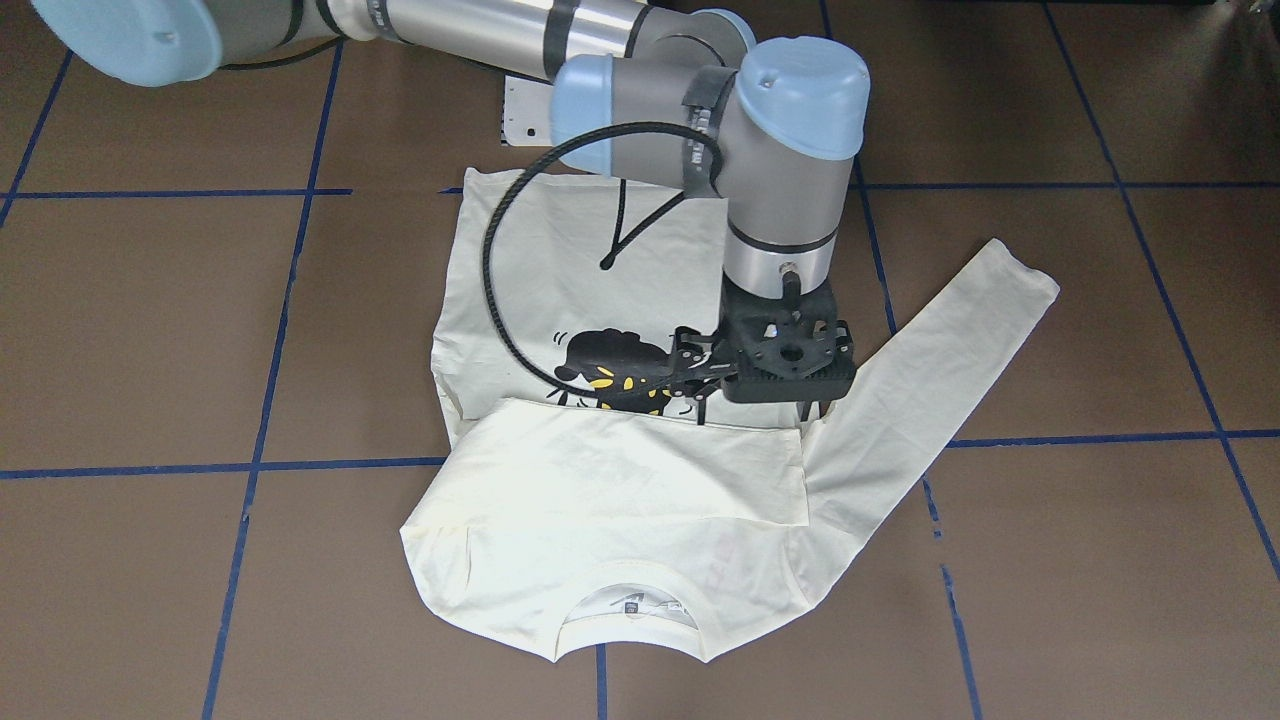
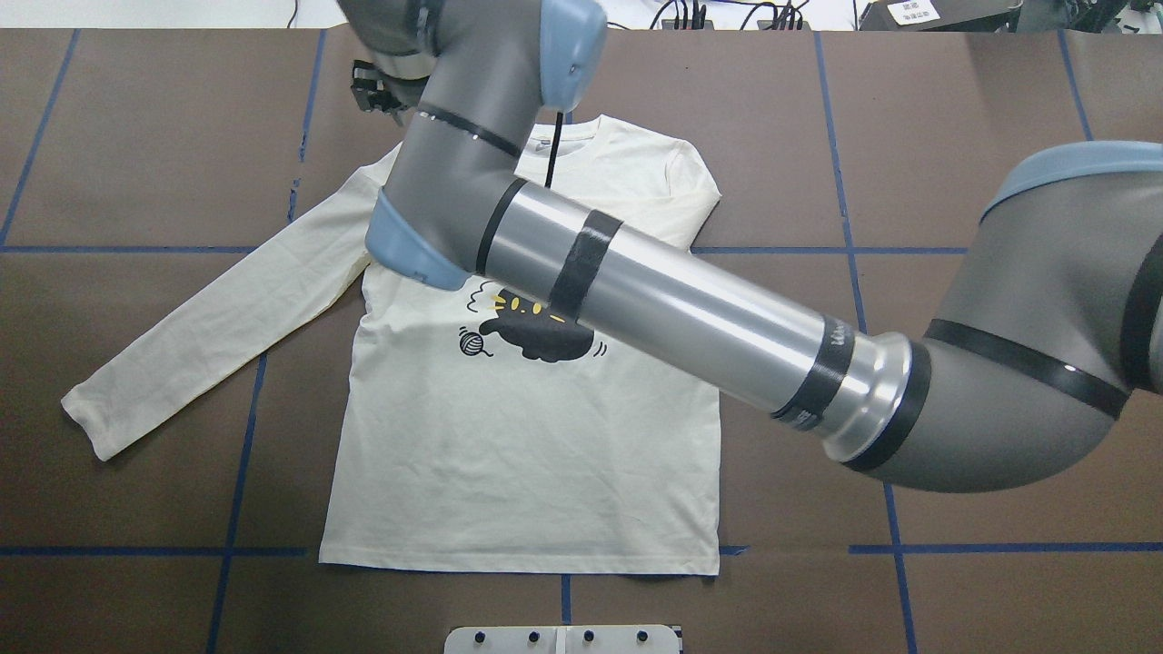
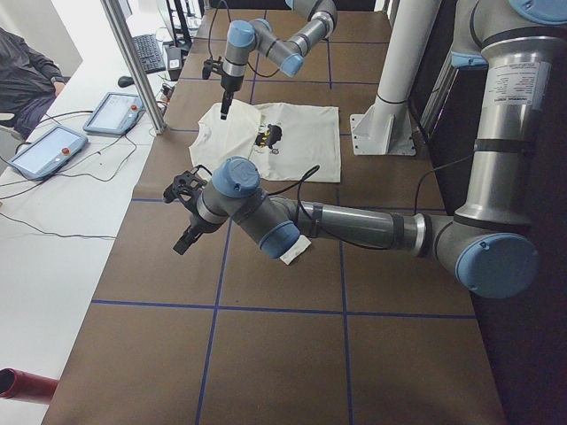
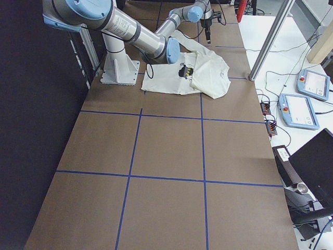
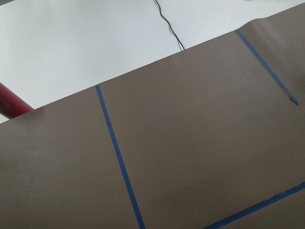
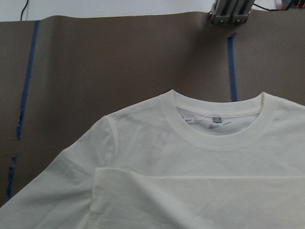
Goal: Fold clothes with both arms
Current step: 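Grasp the cuff with the right gripper and fold the sleeve across the chest, then release the sleeve and raise the right gripper while the left gripper reaches the other cuff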
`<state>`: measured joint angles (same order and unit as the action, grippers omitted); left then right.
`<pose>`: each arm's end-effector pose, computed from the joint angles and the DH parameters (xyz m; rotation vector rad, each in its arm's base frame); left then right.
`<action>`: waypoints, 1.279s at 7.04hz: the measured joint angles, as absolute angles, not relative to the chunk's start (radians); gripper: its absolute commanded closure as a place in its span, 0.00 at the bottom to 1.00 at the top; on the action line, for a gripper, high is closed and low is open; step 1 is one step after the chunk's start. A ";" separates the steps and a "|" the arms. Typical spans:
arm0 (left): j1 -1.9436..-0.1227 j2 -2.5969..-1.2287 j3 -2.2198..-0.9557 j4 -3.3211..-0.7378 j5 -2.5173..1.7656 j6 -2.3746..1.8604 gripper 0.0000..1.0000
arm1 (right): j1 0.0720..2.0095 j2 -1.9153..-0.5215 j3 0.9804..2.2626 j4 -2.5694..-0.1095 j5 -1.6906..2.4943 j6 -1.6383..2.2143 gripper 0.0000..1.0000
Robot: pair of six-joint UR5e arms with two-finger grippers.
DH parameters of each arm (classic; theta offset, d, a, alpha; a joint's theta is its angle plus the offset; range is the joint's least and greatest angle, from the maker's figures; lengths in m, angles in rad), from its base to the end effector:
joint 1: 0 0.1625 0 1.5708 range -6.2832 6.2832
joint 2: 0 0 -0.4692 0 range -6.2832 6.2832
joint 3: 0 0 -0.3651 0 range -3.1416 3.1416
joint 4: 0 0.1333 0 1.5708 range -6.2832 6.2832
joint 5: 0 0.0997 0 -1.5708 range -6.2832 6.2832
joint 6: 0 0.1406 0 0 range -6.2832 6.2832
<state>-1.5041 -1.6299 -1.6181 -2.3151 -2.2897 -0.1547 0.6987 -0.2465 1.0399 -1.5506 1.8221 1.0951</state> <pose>-0.0049 -0.5376 0.5869 0.7319 0.7584 0.2258 -0.6094 -0.6404 0.0379 0.2508 -0.8051 0.1074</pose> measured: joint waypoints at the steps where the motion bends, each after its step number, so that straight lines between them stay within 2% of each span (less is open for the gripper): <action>1: -1.431 -1.626 -1.620 -2.371 -2.294 -0.210 0.00 | 0.779 -0.326 1.153 -1.630 1.919 0.973 0.00; 4: -1.214 -1.554 -1.670 -2.405 -2.196 -0.283 0.00 | 0.992 -0.728 1.500 -1.687 2.093 0.550 0.00; 7: -0.986 -1.438 -1.738 -2.413 -2.045 -0.294 0.00 | 1.158 -1.116 1.742 -1.688 2.199 0.194 0.00; 9: -0.848 -1.348 -1.783 -2.445 -2.005 -0.315 0.00 | 1.213 -1.327 1.884 -1.683 2.233 0.099 0.00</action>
<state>-0.8479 -1.3484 -1.7835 -2.4448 -2.0049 -0.3150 1.2133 -1.3267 1.8835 -1.6831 2.2326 0.0993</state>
